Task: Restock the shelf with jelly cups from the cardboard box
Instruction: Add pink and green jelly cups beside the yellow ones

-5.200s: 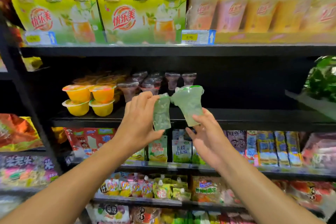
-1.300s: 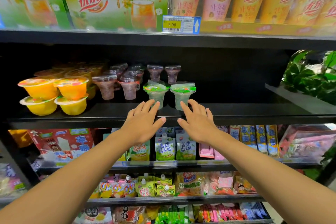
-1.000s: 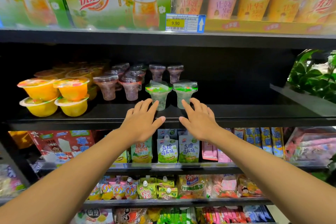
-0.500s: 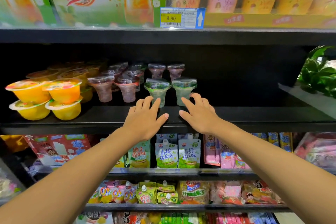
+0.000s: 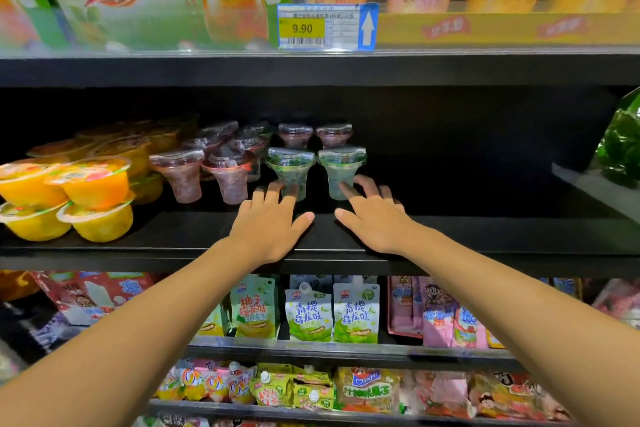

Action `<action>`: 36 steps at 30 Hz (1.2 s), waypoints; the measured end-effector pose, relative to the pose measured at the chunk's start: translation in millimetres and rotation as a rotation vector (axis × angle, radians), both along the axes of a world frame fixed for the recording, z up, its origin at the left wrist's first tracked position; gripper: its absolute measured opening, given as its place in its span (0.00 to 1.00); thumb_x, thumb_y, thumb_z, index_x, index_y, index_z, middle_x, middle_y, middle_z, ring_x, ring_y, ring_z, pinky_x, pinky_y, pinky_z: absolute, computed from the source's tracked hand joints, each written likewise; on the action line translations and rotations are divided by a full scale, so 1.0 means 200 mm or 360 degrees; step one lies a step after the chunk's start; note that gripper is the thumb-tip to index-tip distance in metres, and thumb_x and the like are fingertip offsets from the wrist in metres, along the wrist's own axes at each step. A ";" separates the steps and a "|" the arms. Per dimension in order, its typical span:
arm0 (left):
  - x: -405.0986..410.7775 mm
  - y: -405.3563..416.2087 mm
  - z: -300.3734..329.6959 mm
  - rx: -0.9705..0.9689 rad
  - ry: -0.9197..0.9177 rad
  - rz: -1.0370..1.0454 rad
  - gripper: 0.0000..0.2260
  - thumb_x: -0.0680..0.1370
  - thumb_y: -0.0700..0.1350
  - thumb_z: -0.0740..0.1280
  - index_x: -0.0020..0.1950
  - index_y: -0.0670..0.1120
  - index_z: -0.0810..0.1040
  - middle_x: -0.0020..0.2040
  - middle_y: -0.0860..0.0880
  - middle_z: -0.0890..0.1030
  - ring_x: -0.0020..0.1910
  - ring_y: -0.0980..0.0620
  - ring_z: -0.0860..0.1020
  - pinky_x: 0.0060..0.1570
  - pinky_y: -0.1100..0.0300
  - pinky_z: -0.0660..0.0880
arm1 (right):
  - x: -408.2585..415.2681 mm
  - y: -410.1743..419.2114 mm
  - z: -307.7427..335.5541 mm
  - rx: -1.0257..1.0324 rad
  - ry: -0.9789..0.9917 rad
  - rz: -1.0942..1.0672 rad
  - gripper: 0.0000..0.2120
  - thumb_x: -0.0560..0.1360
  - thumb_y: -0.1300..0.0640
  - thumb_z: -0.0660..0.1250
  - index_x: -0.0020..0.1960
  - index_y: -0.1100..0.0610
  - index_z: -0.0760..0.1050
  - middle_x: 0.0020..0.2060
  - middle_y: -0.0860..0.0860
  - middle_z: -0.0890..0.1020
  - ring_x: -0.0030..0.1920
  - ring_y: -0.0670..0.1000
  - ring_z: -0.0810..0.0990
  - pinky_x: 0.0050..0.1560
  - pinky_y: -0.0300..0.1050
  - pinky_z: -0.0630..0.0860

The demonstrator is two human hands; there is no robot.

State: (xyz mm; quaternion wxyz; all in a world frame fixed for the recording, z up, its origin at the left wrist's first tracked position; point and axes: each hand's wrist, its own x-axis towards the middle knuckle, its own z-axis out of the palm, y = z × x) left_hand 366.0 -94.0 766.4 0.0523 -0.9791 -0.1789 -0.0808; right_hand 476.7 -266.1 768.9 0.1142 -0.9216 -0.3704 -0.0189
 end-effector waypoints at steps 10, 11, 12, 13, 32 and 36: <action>0.18 0.09 -0.01 -0.0267 -0.0030 0.0032 0.29 0.82 0.64 0.49 0.81 0.54 0.50 0.79 0.51 0.50 0.77 0.41 0.52 0.70 0.41 0.60 | 0.20 0.09 0.00 -0.0017 0.0069 0.0032 0.28 0.83 0.39 0.51 0.80 0.43 0.49 0.79 0.44 0.46 0.76 0.58 0.51 0.74 0.58 0.54; 0.20 0.10 -0.01 -0.0299 -0.0047 0.0034 0.29 0.82 0.63 0.50 0.81 0.54 0.50 0.78 0.52 0.50 0.77 0.42 0.52 0.71 0.42 0.59 | 0.22 0.10 0.00 -0.0010 0.0068 0.0035 0.28 0.83 0.39 0.51 0.80 0.43 0.49 0.79 0.44 0.46 0.76 0.58 0.51 0.74 0.58 0.55; 0.22 0.11 -0.01 -0.0321 -0.0060 0.0035 0.29 0.82 0.63 0.51 0.81 0.55 0.50 0.78 0.52 0.50 0.76 0.42 0.52 0.72 0.42 0.58 | 0.23 0.10 0.00 -0.0003 0.0069 0.0038 0.28 0.83 0.40 0.51 0.80 0.43 0.49 0.79 0.44 0.46 0.76 0.58 0.51 0.74 0.58 0.55; 0.24 0.11 -0.01 -0.0333 -0.0063 0.0038 0.29 0.82 0.63 0.51 0.81 0.55 0.51 0.78 0.51 0.51 0.76 0.42 0.52 0.72 0.42 0.57 | 0.25 0.11 0.00 0.0000 0.0071 0.0040 0.28 0.83 0.40 0.51 0.80 0.43 0.49 0.79 0.44 0.46 0.76 0.58 0.51 0.74 0.58 0.55; 0.35 0.17 0.01 -0.0301 -0.0040 0.0068 0.29 0.82 0.63 0.51 0.81 0.55 0.49 0.80 0.50 0.50 0.77 0.40 0.53 0.73 0.43 0.56 | 0.36 0.16 -0.01 -0.0073 0.0024 0.0079 0.30 0.82 0.38 0.50 0.81 0.42 0.46 0.80 0.47 0.46 0.77 0.59 0.52 0.73 0.61 0.58; 0.29 0.16 0.01 -0.0382 -0.0059 0.0027 0.28 0.82 0.62 0.53 0.80 0.56 0.50 0.79 0.51 0.50 0.78 0.41 0.51 0.74 0.42 0.55 | 0.30 0.16 0.00 -0.0088 0.0038 0.0047 0.30 0.82 0.38 0.52 0.81 0.42 0.46 0.80 0.47 0.45 0.78 0.59 0.51 0.75 0.60 0.55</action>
